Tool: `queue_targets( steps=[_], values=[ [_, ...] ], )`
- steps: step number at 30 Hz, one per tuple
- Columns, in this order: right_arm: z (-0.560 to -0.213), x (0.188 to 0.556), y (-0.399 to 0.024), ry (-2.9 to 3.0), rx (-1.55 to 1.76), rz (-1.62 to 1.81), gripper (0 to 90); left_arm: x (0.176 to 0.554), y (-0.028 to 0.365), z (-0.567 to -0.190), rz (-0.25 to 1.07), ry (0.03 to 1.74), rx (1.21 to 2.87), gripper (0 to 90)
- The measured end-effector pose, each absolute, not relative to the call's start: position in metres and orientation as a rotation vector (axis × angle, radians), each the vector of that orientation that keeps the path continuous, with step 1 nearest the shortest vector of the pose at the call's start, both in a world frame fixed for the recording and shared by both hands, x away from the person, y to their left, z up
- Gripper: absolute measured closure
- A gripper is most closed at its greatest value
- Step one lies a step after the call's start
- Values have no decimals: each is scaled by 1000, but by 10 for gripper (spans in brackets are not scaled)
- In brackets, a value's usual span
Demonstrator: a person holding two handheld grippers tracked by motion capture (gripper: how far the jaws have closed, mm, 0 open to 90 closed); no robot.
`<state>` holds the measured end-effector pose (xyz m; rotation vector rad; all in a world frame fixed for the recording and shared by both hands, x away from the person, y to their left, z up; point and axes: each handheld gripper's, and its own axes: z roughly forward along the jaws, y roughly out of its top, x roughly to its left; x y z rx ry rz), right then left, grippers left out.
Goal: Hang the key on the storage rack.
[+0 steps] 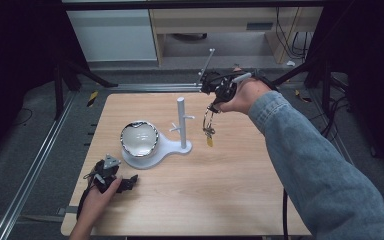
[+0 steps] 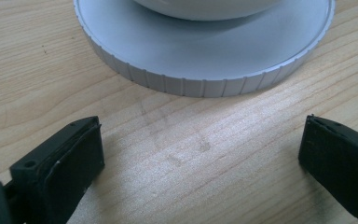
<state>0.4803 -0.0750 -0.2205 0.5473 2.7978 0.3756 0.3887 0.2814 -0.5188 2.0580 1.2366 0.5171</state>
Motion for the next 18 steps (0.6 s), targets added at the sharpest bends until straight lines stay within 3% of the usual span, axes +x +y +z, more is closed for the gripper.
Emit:
queue_targets(
  steps=[18],
  values=[
    [-211, 483, -56, 2801, 506, 359, 889, 389, 281, -519, 517, 1237, 2058, 0]
  ],
)
